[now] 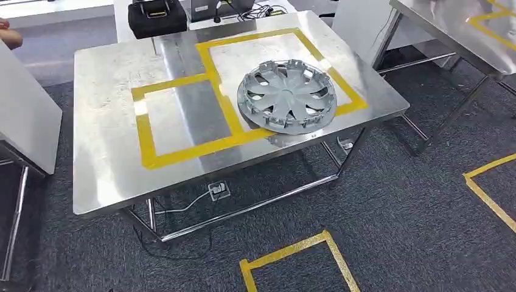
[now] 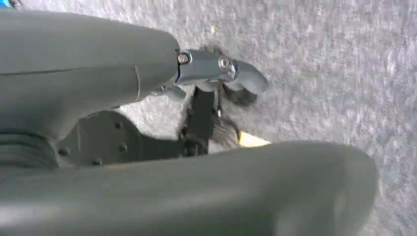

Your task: Take the parts from the cabinet and place them on the table.

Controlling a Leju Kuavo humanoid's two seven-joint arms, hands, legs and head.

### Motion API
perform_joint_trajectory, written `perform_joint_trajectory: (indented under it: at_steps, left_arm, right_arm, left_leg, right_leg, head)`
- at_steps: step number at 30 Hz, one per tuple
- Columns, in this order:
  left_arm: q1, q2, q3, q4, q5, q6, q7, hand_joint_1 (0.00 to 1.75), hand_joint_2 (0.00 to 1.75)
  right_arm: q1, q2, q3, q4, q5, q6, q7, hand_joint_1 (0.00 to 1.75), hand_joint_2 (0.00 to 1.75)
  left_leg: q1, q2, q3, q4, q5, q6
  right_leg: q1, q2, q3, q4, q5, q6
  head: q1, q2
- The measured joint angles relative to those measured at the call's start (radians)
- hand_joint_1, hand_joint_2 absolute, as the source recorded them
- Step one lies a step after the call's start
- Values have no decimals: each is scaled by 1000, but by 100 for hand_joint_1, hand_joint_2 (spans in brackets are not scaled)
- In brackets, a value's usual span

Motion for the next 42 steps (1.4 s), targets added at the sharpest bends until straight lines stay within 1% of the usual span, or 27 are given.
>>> perform_joint_trajectory:
  at_steps: [1,3,6,7,9,10,11,12,13,16,17,18,19,21,23,24,26,27,28,31,32,34,36,38,39,41,42]
  left_arm:
    - [0,0,-2,-1,0,0,0,0,0]
    - [-3,0,-6,-5,-3,1,0,0,0]
    - [-1,2,-10,-7,-6,5,3,0,0]
    - [0,3,-13,-7,-7,6,4,0,0]
    - [-2,3,-18,-10,-10,8,8,0,0]
    - [-3,3,-19,-12,-10,9,11,0,0]
    - [-4,3,-21,-15,-11,10,13,0,0]
    - [-5,2,-22,-18,-13,11,16,0,0]
    - [-5,2,-22,-20,-16,11,18,0,0]
    - [-10,2,-30,-23,-26,16,31,0,0]
    - [-13,3,-32,-29,-27,16,34,0,0]
    - [-16,5,-34,-29,-28,16,34,0,0]
    - [-17,5,-37,-29,-30,17,36,0,0]
    - [-14,6,-44,-29,-41,21,40,0,0]
    - [-9,9,-48,-29,-47,26,45,0,0]
    - [-8,11,-48,-29,-48,26,46,0,0]
    - [-11,17,-51,-29,-55,28,55,0,0]
    - [-12,20,-56,-29,-65,36,60,0,0]
    - [-14,24,-64,-30,-86,52,71,0,0]
    - [-24,37,-99,-31,-190,140,96,0,0]
    - [-26,36,-109,-32,-211,158,98,0,0]
    - [-37,43,-128,-35,-231,187,105,0,0]
    - [-35,48,-144,-35,-241,202,109,0,0]
    - [-35,49,-156,-35,-245,209,109,0,0]
    - [-37,50,-164,-35,-247,212,109,0,0]
    - [-41,50,-174,-38,-249,213,109,0,0]
    - [-42,49,-178,-39,-249,213,109,0,0]
  right_arm:
    - [3,0,0,1,0,0,0,0,0]
    - [3,2,0,2,-1,2,-2,0,0]
    - [-1,2,0,2,-3,6,-5,0,0]
    - [0,4,0,2,-3,8,-6,0,0]
    - [4,6,0,2,-7,11,-8,0,0]
    - [4,7,0,2,-10,11,-9,0,0]
    - [4,8,0,2,-12,11,-9,0,0]
    - [1,8,0,2,-16,11,-9,0,0]
    - [-4,8,0,2,-22,11,-6,0,0]
    - [0,8,0,3,-29,12,13,0,0]
    - [2,9,0,3,-29,13,15,0,0]
    - [4,12,0,3,-31,16,16,0,0]
    - [3,14,0,3,-31,18,20,0,0]
    - [-1,17,0,3,-30,19,23,0,0]
    - [-2,19,0,3,-27,21,25,0,0]
    - [1,20,0,3,-28,23,25,0,0]
    - [2,24,0,4,-35,35,23,0,0]
    - [2,26,0,4,-38,43,17,0,0]
    - [0,27,0,4,-39,54,11,0,0]
    - [6,31,0,4,-56,74,-17,0,0]
    - [7,31,0,4,-60,73,-21,0,0]
    - [4,40,0,5,-67,73,-24,0,0]
    - [2,43,0,5,-67,74,-27,0,0]
    - [2,44,0,5,-67,74,-27,0,0]
    - [3,44,0,5,-67,74,-27,0,0]
    - [4,44,0,5,-67,74,-27,0,0]
    - [4,44,0,5,-67,74,-27,0,0]
  left_leg:
    - [3,11,0,-3,4,7]
    - [7,30,-2,-6,10,19]
    - [0,70,-12,-6,13,30]
    - [-2,82,-13,-6,13,31]
    - [-6,104,-14,-6,13,31]
    - [-9,116,-12,-6,13,31]
    - [-10,127,-10,-6,13,30]
    - [-11,138,-9,-7,12,29]
    - [-16,152,-11,-5,9,24]
    - [-13,190,0,-15,10,10]
    - [-13,177,0,-12,4,3]
    - [-10,118,-10,7,-10,-1]
    - [-9,78,-33,63,-49,-3]
    - [-5,50,-109,221,-117,-9]
    - [-5,47,-144,282,-114,-12]
    - [-5,46,-131,247,-82,-11]
    - [-1,23,-59,81,13,-10]
    - [5,-27,-29,14,26,-9]
    - [8,-46,-20,-11,8,-8]
    - [-1,-13,-19,-4,8,9]
    - [9,1,-6,-10,13,16]
    - [9,23,-8,-13,20,29]
    - [5,54,-10,-13,18,30]
    - [3,85,-11,-13,17,30]
    - [2,98,-10,-13,15,29]
    - [-2,124,-5,-13,11,27]
    - [-3,135,-2,-13,9,25]
  right_leg:
    - [-1,8,-3,0,1,4]
    - [2,-40,-35,50,-37,10]
    - [-2,-69,-134,275,-136,18]
    - [-2,-70,-147,311,-142,18]
    - [-1,-72,-109,255,-101,12]
    - [2,-81,-58,166,-61,3]
    - [10,-111,-4,72,-28,-10]
    - [24,-169,20,16,-44,-20]
    - [32,-167,22,2,-45,-26]
    - [36,-124,13,-1,-42,-39]
    - [23,-113,48,-20,-30,-46]
    - [22,-110,48,-29,-27,-48]
    - [19,-99,47,-29,-19,-55]
    - [18,-71,38,-29,-16,-60]
    - [18,-38,37,-27,-15,-59]
    - [17,-25,37,-25,-15,-58]
    - [15,4,36,-12,-18,-52]
    - [14,15,31,-5,-23,-45]
    - [22,28,19,9,-27,-37]
    - [13,61,-5,0,-19,-18]
    - [14,69,-7,2,-19,-13]
    - [10,-35,-36,76,-71,-7]
    - [1,-68,-110,234,-153,7]
    - [-2,-72,-148,316,-172,13]
    - [-2,-73,-131,287,-148,12]
    - [2,-86,-46,127,-71,-1]
    - [12,-125,4,36,-43,-15]
  head:
    - [-2,0]
    - [8,0]
    - [32,0]
    - [35,0]
    - [40,0]
    - [43,0]
    - [45,0]
    - [45,0]
    - [46,0]
    - [40,0]
    - [41,0]
    - [34,0]
    - [31,0]
    - [17,0]
    - [6,0]
    - [0,0]
    - [-6,0]
    - [-10,0]
    - [-12,0]
    - [-6,0]
    - [-6,0]
    - [11,0]
    - [23,0]
    - [26,0]
    - [29,0]
    - [38,0]
    - [42,0]
